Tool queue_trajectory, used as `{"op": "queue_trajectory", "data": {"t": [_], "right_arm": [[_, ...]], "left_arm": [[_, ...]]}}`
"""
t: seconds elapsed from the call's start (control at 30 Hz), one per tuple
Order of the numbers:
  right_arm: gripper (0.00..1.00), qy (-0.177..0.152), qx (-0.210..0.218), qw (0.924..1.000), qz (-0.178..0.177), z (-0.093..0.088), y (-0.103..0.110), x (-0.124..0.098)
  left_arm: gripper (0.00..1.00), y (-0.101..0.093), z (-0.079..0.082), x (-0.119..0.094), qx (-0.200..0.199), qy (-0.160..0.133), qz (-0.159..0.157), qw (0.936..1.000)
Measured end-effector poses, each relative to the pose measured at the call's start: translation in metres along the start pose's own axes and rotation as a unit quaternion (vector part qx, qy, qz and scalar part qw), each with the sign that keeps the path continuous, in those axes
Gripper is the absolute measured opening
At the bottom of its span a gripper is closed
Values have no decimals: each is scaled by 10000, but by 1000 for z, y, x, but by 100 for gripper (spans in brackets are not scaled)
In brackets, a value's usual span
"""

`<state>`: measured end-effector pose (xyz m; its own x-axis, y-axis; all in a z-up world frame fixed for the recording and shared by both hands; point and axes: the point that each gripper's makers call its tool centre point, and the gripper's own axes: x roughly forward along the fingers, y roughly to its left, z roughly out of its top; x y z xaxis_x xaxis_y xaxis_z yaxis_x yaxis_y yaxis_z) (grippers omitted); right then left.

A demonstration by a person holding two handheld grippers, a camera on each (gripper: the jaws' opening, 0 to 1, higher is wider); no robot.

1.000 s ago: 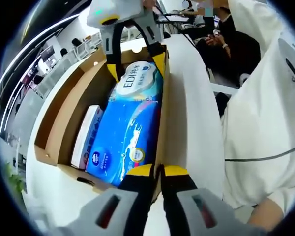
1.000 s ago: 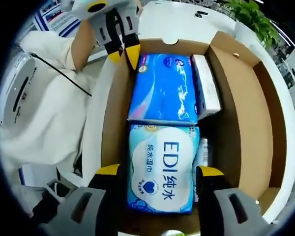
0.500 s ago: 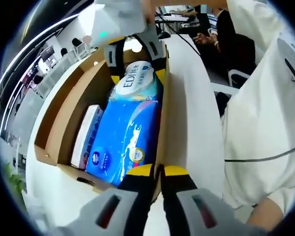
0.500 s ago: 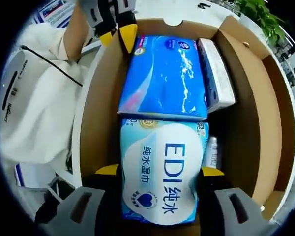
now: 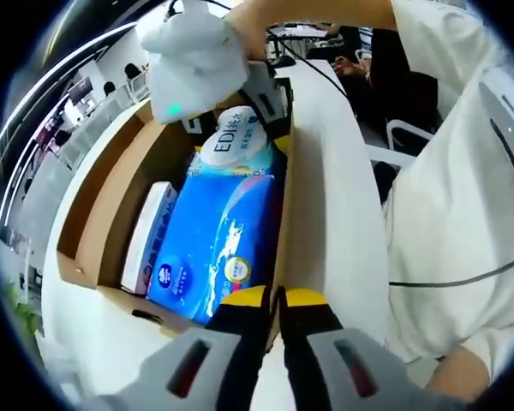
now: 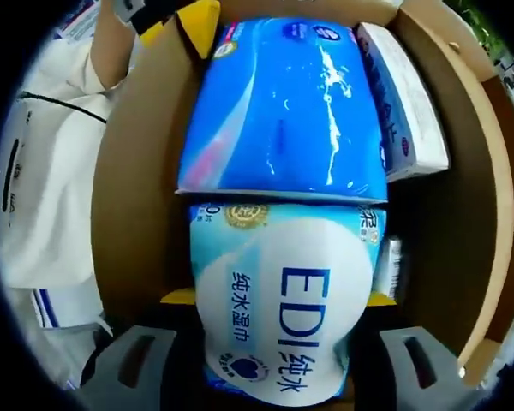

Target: Operate the shoe box by opening the lid, removing the specified soft item, and placing it in the target area until the item is outside and the box remains undamaged.

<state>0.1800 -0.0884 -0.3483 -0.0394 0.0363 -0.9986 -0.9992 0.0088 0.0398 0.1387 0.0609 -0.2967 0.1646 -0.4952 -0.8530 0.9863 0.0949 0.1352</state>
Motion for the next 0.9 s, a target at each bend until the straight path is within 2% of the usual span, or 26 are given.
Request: {"op": "queue_trajectory", "data": {"t": [0.23,0.53,0.73,0.77,0.8,0.83,0.87,0.9], "right_arm": [[69,209,-15,9997,-91,-3,0,2],[64,218,108,9995,-194,-4,1,3],[61,120,160,9996,-192,-4,0,2],[61,-88,124,9993,-338,-3,-2,-2],[61,-232,-115,9993,-264,-1,-1,-4],[61,-304,-152,9979,-548,0,-8,-8],[61,-321,-128,9974,-636,-1,-11,-10],[61,-263,-182,9981,-531,-3,-7,-15]], "left_arm": [[5,0,-1,0,-26,48,-9,10000],[4,-2,-1,0,-79,60,-4,10000],[3,-3,-1,0,49,4,-67,10000],[3,-2,0,0,95,-40,-52,9999],[3,-2,0,0,128,-67,-60,9999],[3,-2,0,0,157,-81,-66,9998],[2,-2,1,0,171,-81,-71,9998],[2,-1,1,0,159,-57,-107,9998]]}}
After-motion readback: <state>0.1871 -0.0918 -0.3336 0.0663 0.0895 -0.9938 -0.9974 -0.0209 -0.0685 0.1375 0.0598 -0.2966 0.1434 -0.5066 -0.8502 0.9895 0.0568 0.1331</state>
